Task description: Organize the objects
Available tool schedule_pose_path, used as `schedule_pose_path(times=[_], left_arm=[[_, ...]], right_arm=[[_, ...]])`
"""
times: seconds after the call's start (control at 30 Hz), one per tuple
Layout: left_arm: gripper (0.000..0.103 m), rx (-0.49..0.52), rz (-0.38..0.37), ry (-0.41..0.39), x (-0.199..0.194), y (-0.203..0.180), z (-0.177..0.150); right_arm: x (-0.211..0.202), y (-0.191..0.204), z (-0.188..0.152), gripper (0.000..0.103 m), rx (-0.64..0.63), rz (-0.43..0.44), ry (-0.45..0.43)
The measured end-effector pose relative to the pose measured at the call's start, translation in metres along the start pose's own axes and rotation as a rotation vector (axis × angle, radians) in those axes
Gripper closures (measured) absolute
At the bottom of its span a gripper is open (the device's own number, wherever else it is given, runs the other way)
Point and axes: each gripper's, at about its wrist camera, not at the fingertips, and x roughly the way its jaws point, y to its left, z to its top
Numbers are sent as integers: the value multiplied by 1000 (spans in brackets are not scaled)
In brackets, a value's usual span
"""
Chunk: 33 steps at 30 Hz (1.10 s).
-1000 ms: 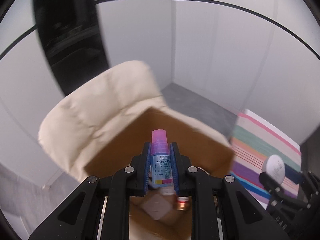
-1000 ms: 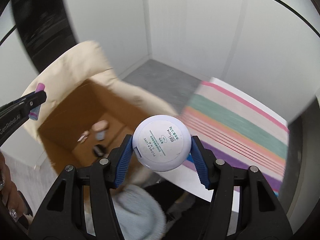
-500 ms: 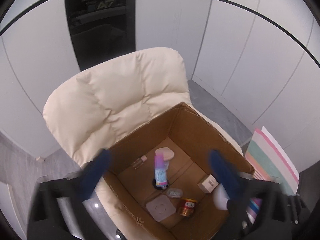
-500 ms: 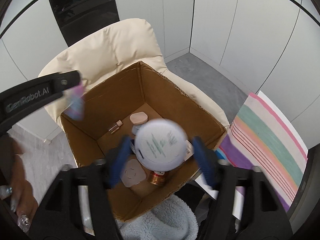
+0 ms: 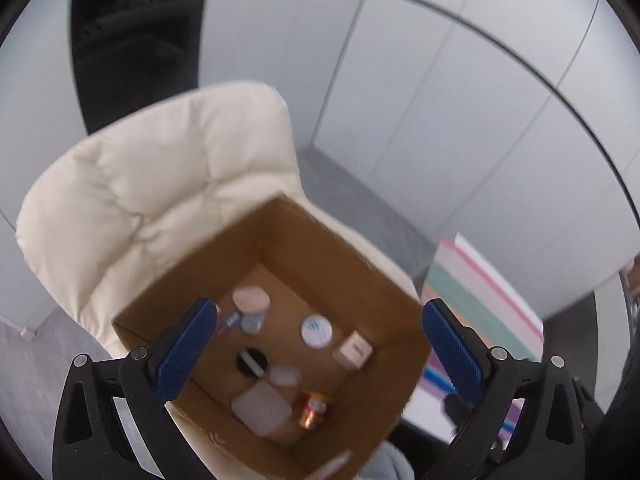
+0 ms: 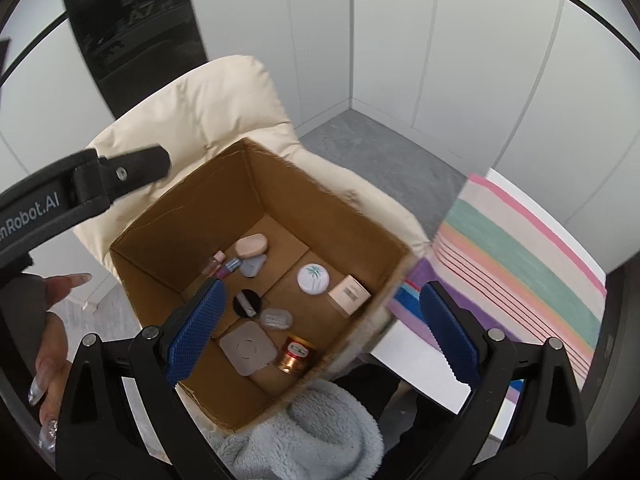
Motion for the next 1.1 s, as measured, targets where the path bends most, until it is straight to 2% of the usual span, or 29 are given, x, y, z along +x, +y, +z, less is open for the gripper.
schedule_pose_path(times=[0.1, 0.17, 0.27, 0.4, 0.5, 0.57, 0.6, 0.67, 0.73, 0.9, 1.1], left_arm=[[0, 80, 108, 80, 2, -18, 9], [0, 150, 132, 144, -3, -33, 14], [0, 254, 117, 151, -31, -56, 9], [0, 298, 90, 136, -73, -80, -7], [0, 357, 53, 130, -103, -103, -24], [0, 429, 27, 142, -123, -120, -36], [0, 459, 40, 151, -132, -127, -42], [0, 519, 81, 150, -149, -138, -56], [0, 565, 78, 122, -165, -145, -66], [0, 565, 19, 140, -184, -146, -76], [0, 586, 61, 88, -198, -149, -81]], right_arm=[[-13, -21, 2, 4, 69, -11, 4], [-27, -39, 2, 4, 130, -45, 8], [-53, -63, -4, 4, 217, -78, -23], [-94, -90, -28, 4, 415, -135, -34], [-126, -110, -54, 4, 547, -90, -16], [-146, -113, -66, 4, 569, -69, 11], [-154, -112, -71, 4, 564, -72, 17], [-172, -107, -79, 4, 550, -128, 25], [-187, -100, -86, 4, 545, -185, 24], [-213, -94, -109, 4, 612, -229, 13], [-239, -90, -112, 4, 593, -318, -49]])
